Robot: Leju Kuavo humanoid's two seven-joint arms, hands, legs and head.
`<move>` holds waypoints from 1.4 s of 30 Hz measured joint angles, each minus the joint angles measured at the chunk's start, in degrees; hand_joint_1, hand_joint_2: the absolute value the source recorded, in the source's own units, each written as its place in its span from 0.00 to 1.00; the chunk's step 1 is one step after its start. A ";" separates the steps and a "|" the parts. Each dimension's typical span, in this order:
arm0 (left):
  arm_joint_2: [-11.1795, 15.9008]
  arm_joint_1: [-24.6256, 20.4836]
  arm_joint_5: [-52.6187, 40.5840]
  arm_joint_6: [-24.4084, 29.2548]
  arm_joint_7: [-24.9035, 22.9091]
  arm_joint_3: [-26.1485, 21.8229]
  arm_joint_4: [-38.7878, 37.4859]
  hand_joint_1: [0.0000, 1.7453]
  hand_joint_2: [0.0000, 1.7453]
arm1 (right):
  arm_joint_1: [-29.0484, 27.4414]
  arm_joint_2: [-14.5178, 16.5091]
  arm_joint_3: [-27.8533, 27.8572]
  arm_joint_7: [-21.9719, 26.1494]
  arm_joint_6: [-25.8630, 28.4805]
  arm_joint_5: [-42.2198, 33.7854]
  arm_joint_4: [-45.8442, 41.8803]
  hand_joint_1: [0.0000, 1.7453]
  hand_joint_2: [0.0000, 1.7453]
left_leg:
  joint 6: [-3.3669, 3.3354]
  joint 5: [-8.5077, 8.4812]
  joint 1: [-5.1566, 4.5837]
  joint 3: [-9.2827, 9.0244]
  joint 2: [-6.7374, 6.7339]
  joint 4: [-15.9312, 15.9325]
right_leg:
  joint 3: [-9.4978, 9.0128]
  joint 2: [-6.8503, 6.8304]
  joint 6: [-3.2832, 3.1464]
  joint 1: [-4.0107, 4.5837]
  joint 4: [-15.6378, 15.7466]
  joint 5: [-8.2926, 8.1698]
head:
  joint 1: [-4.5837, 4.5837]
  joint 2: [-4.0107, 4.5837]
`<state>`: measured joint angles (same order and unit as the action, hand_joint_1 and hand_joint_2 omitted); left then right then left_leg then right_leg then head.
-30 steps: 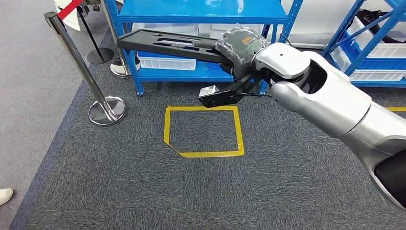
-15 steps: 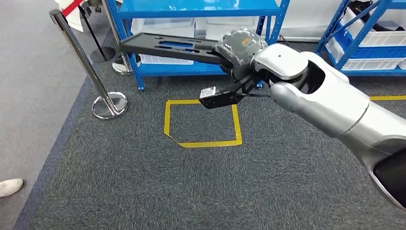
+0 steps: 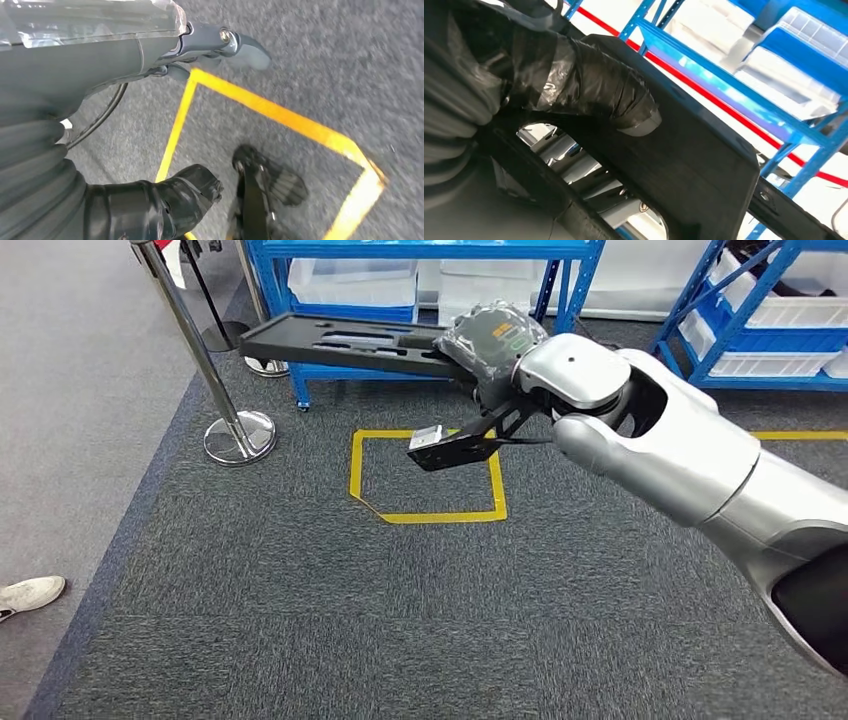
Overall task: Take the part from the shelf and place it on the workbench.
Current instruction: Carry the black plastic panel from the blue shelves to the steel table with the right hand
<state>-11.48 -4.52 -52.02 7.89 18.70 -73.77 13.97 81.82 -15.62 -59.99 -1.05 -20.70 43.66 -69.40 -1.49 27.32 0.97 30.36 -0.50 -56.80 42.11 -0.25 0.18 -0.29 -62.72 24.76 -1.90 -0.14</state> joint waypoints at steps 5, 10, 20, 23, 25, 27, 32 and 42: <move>0.03 0.09 -0.01 0.00 0.08 0.00 0.00 0.00 1.00 | 0.04 -0.04 -0.01 -0.15 -0.38 0.15 0.24 1.00 1.00 | -0.16 -3.54 0.03 4.94 -0.13 -0.62 | 0.08 0.16 0.82 -0.58 -12.94 5.42 | 0.03 0.00; -0.01 0.08 0.66 -0.11 0.48 -0.10 0.00 0.00 1.00 | 2.06 0.08 -0.01 -0.89 -1.81 0.40 0.51 1.00 1.00 | 1.31 -5.47 -0.07 8.30 -0.09 -2.23 | -12.67 0.10 0.33 -0.55 2.31 5.92 | -0.01 -0.01; 0.03 0.41 1.09 -0.11 -0.52 -0.93 0.00 0.00 1.00 | 7.94 0.38 0.02 -3.44 -3.45 0.96 4.66 1.00 1.00 | 3.23 3.52 0.25 13.11 0.08 -18.40 | -9.48 0.02 -2.51 0.19 3.90 2.76 | -0.06 0.00; 0.16 0.41 1.11 -0.04 -0.45 -0.99 0.00 0.00 1.00 | 8.82 -0.14 0.18 -3.86 -3.34 1.17 7.09 1.00 1.00 | 1.80 0.04 -0.15 5.62 0.30 -8.07 | -8.95 -0.02 -2.39 0.66 3.59 2.43 | -0.05 0.00; 0.31 0.43 1.10 0.07 -0.39 -1.12 0.00 0.00 1.00 | 9.74 -0.77 0.45 -3.84 -2.93 1.73 8.81 1.00 1.00 | 0.97 -0.60 -0.51 2.40 0.49 -2.79 | -8.74 -0.24 -2.06 0.72 3.50 2.22 | -0.05 -0.01; 0.31 0.46 1.04 0.27 -0.39 -1.27 0.00 0.00 1.00 | 10.24 -1.42 0.64 -3.74 -2.35 2.41 10.17 1.00 1.00 | 0.68 -0.71 -0.67 2.13 0.50 -1.66 | -8.66 -0.42 -1.52 0.72 3.63 1.89 | -0.06 -0.01; 0.08 0.43 0.84 0.52 -0.38 -1.36 0.00 0.00 1.00 | 10.71 -2.82 0.69 -3.39 -1.65 3.16 11.99 1.00 1.00 | -0.49 -1.95 -0.07 2.36 -0.23 -0.08 | -4.58 0.17 0.02 0.25 -4.96 7.32 | -0.02 0.00; 0.03 0.40 0.50 0.37 -0.17 -1.37 0.00 0.00 1.00 | 10.37 -3.60 0.91 -4.58 -0.82 3.14 13.25 1.00 1.00 | 0.22 -1.49 0.49 3.01 -0.72 -1.57 | -5.52 -1.12 1.72 -1.28 -3.94 3.91 | 0.00 -0.01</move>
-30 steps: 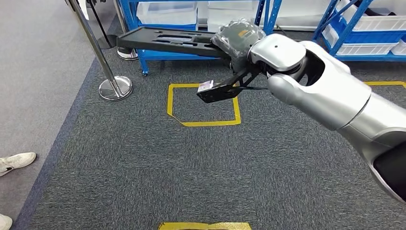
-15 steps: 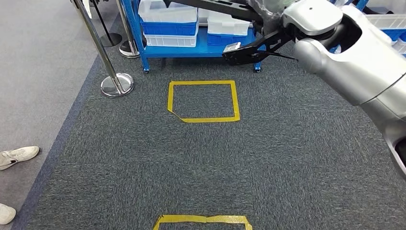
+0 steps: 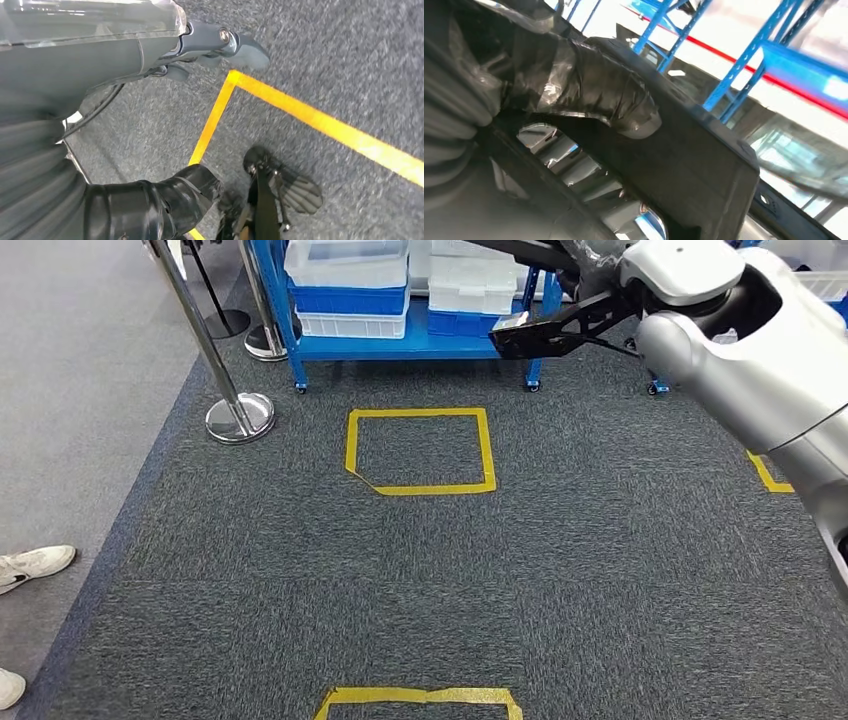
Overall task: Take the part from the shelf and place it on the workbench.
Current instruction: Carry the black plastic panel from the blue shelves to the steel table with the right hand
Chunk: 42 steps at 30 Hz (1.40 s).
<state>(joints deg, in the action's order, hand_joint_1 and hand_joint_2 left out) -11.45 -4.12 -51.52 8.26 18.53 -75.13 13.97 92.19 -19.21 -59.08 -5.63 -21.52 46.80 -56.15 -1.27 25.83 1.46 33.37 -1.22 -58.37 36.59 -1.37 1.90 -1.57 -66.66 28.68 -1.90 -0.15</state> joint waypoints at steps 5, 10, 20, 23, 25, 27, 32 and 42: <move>-0.05 0.08 -0.07 -0.12 0.07 -0.01 0.00 0.00 1.00 | -0.27 0.05 1.89 -1.73 1.32 -0.13 0.40 1.00 1.00 | 1.88 2.19 -0.13 1.62 -1.31 -3.05 | -1.30 0.34 -2.32 0.52 5.94 -2.05 | -0.05 0.01; -0.05 0.08 -0.24 -0.13 0.02 -0.01 0.00 0.00 1.00 | -0.41 0.27 2.44 -1.93 1.39 1.38 0.62 1.00 1.00 | 1.64 8.14 -0.34 8.11 0.69 -17.58 | -0.81 3.54 -3.28 0.99 6.06 -2.63 | -0.08 0.01; -0.04 -0.13 -0.64 -0.42 -0.09 -0.04 -0.04 0.00 1.00 | -0.39 0.22 3.67 -2.24 1.77 2.95 0.84 1.00 1.00 | -1.49 -0.38 -0.89 -0.35 3.61 0.94 | 0.54 6.47 -1.46 0.99 5.36 -2.73 | 0.03 0.01; -0.07 0.02 -0.70 -0.52 -0.19 -0.05 -0.04 0.00 1.00 | -0.08 0.31 4.06 -2.04 1.71 3.69 0.95 1.00 1.00 | -1.36 -0.71 -0.74 -0.80 1.12 2.07 | 4.31 2.23 -0.73 0.88 -2.78 1.77 | 0.25 0.00; -0.07 -0.02 -0.71 -0.58 -0.22 -0.05 -0.04 0.00 1.00 | -0.09 0.43 4.07 -1.80 1.50 4.04 1.11 1.00 1.00 | -1.19 -0.45 -0.69 -0.60 -0.42 1.66 | 6.25 1.60 -0.14 0.32 -7.04 2.94 | 0.25 -0.01; -0.14 -0.10 -0.70 -0.67 -0.22 -0.07 -0.04 0.00 1.00 | 0.03 0.44 4.07 -1.73 1.21 4.21 1.31 1.00 1.00 | -0.85 0.01 -0.53 -0.46 -1.79 0.99 | 4.32 0.93 0.32 -0.11 -3.68 0.33 | 0.26 0.00; -0.25 -0.23 -0.79 -0.70 -0.13 -0.08 -0.04 0.00 1.00 | 1.31 0.47 4.07 -1.38 -0.49 5.67 2.06 1.00 1.00 | 0.74 1.12 -0.88 -0.34 -4.58 -0.47 | -0.54 -1.33 -0.79 0.83 6.41 -3.15 | 0.25 0.01; -0.22 0.07 -1.19 -1.04 1.36 -0.10 -0.04 0.00 1.00 | 2.87 -0.36 3.99 -0.92 -2.29 6.22 3.14 1.00 1.00 | 1.41 7.21 -0.34 5.26 1.17 -14.08 | 0.27 5.57 -3.07 0.81 6.64 -4.28 | 0.20 0.01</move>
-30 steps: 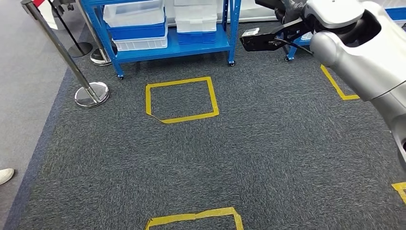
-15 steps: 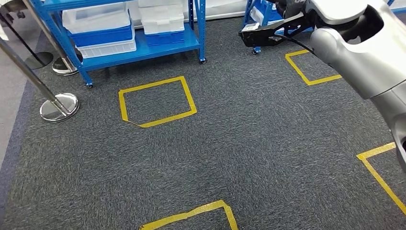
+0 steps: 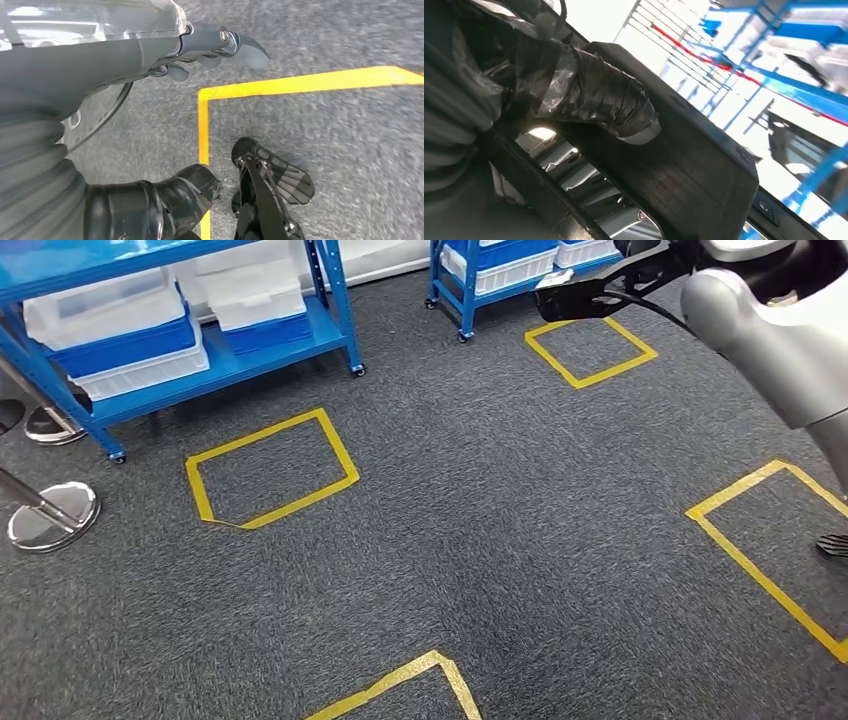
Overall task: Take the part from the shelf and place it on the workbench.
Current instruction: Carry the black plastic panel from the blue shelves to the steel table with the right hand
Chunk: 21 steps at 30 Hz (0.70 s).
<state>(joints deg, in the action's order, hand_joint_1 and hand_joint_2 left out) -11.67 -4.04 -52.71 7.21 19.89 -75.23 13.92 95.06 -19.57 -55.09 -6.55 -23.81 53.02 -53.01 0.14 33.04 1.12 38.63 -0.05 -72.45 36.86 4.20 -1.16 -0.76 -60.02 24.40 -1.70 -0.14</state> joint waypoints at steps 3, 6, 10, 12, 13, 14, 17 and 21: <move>0.24 0.04 -0.17 -0.09 0.15 0.01 -0.01 0.00 1.00 | 0.60 -0.46 -0.02 -0.22 -0.64 -0.02 -0.14 1.00 1.00 | -1.25 -5.07 0.08 -4.60 4.32 10.28 | 0.29 2.16 0.26 0.03 -0.28 -0.13 | 0.03 0.00; 0.37 -0.08 -0.60 -0.32 -0.03 0.02 -0.02 0.00 1.00 | 0.91 -1.27 -0.07 -0.37 -1.47 -0.05 -0.36 1.00 1.00 | -1.65 -5.37 -0.07 -5.80 5.03 13.03 | 1.04 4.40 1.52 -0.51 0.05 -0.90 | -0.03 -0.01; 0.22 -0.08 -0.92 -0.50 -0.43 0.01 -0.07 0.00 1.00 | 1.86 -2.67 -0.15 -0.55 -2.32 -0.04 -0.63 1.00 1.00 | -2.22 -6.39 0.28 -6.77 1.31 15.21 | 3.30 -1.19 2.67 -0.13 -4.12 1.90 | 0.19 -0.01; 0.23 0.02 -1.11 -0.50 -0.54 0.01 -0.07 0.00 1.00 | 2.36 -2.94 -0.38 -0.57 -2.75 -0.02 -0.77 1.00 1.00 | -2.40 -6.34 0.18 -6.79 -0.44 15.24 | 6.45 -3.51 3.16 -0.33 -11.03 5.23 | 0.25 -0.01; 0.23 0.00 -1.19 -0.50 -0.58 0.01 -0.07 0.00 1.00 | 2.43 -3.11 -0.52 -0.59 -2.90 -0.02 -0.80 1.00 1.00 | -2.40 -6.24 0.17 -6.78 -1.30 15.15 | 7.46 -3.84 3.40 -0.53 -13.43 5.92 | 0.26 0.00; 0.23 -0.05 -1.24 -0.50 -0.60 0.02 -0.07 0.00 1.00 | 2.48 -3.30 -0.63 -0.61 -2.99 -0.01 -0.84 1.00 1.00 | -2.35 -6.10 0.18 -6.78 -2.14 15.02 | 7.52 -4.04 3.61 -0.74 -13.93 5.60 | 0.26 0.00; 0.20 -0.13 -1.38 -0.54 -0.59 0.07 -0.08 0.00 1.00 | 3.20 -3.81 -0.75 -0.65 -3.30 0.09 -1.01 1.00 1.00 | -1.72 -5.24 0.15 -6.81 -4.43 14.19 | 2.32 -6.32 3.70 -0.83 -4.97 1.31 | 0.26 0.01; 0.25 -0.33 -1.53 -0.75 -0.45 0.11 -0.09 0.00 1.00 | 4.11 -4.78 -1.21 -0.65 -4.07 0.27 -1.64 1.00 1.00 | -0.47 -4.41 -0.41 -7.14 -6.64 13.61 | 0.18 -7.46 2.34 0.04 -0.14 0.19 | 0.18 -0.01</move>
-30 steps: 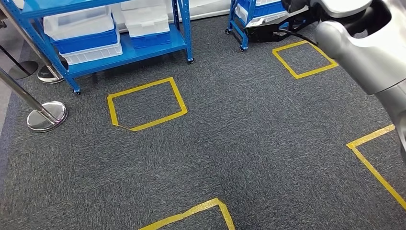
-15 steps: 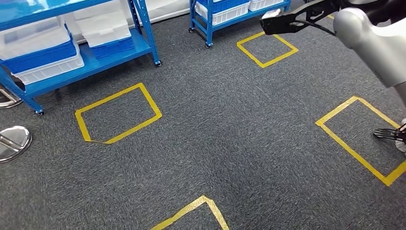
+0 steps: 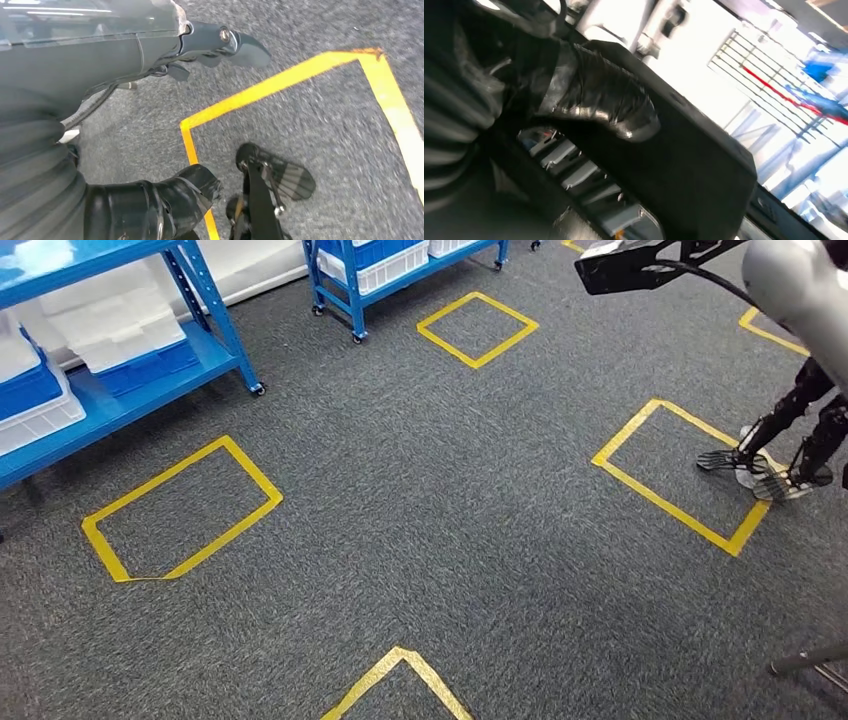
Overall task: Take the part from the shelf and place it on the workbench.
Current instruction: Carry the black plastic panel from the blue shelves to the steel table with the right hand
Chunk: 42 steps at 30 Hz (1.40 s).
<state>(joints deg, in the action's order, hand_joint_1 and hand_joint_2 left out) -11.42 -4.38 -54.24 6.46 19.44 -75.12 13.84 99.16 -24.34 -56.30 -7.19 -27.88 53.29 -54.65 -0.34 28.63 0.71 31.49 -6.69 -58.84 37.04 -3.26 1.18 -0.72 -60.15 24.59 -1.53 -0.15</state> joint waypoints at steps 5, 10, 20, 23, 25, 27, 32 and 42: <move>0.08 -0.01 -0.21 -0.53 -0.11 0.04 0.00 0.00 1.00 | 0.41 -1.45 -0.49 -0.02 -0.69 0.27 -0.84 1.00 1.00 | 0.68 5.54 0.58 3.29 5.20 -8.04 | 0.04 3.23 -1.66 -0.59 0.57 -0.54 | -0.16 0.01; 0.11 0.16 -0.56 -1.10 -0.65 0.04 0.00 0.00 1.00 | 0.55 -2.45 -1.57 0.17 -1.38 0.31 -1.56 1.00 1.00 | 0.05 4.16 0.52 6.38 6.87 -12.68 | 0.08 7.63 -1.83 -0.08 0.20 -0.56 | -0.18 0.01; 0.55 -0.09 -1.51 -2.02 -0.87 0.54 -0.11 0.00 1.00 | 2.60 -5.93 -3.55 0.25 -2.80 0.05 -3.02 1.00 1.00 | -2.33 -1.56 0.56 0.54 6.95 0.94 | 4.17 6.18 0.61 -0.26 -5.91 2.49 | 0.19 0.01; 0.70 0.02 -1.57 -2.25 -0.89 0.61 -0.11 0.00 1.00 | 2.84 -6.81 -4.49 0.34 -3.14 -0.31 -3.51 1.00 1.00 | -2.41 -1.26 0.33 0.52 4.53 0.70 | 8.02 3.68 1.13 -0.61 -14.31 5.47 | 0.28 0.01; 0.81 -0.05 -1.67 -2.60 -0.89 0.66 -0.11 0.00 1.00 | 2.87 -7.56 -5.20 0.40 -3.39 -0.52 -3.95 1.00 1.00 | -2.22 -0.80 0.32 0.35 3.04 0.42 | 6.13 2.90 1.26 -0.85 -11.19 3.02 | 0.28 0.01; 0.87 -0.07 -1.87 -2.93 -0.94 0.76 -0.11 0.00 1.00 | 3.05 -8.07 -5.59 0.40 -3.54 -0.64 -4.47 1.00 1.00 | -1.73 -0.22 0.14 0.04 1.83 0.18 | 1.97 0.54 1.04 -0.56 -3.66 0.09 | 0.30 0.01; 0.98 -0.44 -2.12 -3.04 -1.29 1.03 -0.13 0.00 1.00 | 3.23 -8.59 -6.70 0.23 -3.56 -0.83 -5.08 1.00 1.00 | -0.33 0.71 -0.26 -0.46 -0.17 0.03 | 0.38 1.10 -0.44 0.24 0.54 -0.88 | 0.23 0.01; 1.15 -0.17 -2.74 -3.07 -1.30 1.10 -0.17 0.00 1.00 | 2.88 -7.57 -8.27 -0.09 -3.43 -0.96 -5.44 1.00 1.00 | -0.83 0.70 0.24 4.25 9.14 -6.71 | 0.29 8.77 -1.68 0.26 0.46 -1.00 | 0.15 0.01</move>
<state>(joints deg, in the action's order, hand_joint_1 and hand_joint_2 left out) -10.27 -4.54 -56.98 3.39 18.14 -74.01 13.66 102.04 -31.92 -64.57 -7.28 -31.31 52.33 -60.08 -1.16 29.33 0.95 35.74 2.45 -65.55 37.33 5.50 -0.51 -0.46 -59.69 23.59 -1.38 -0.14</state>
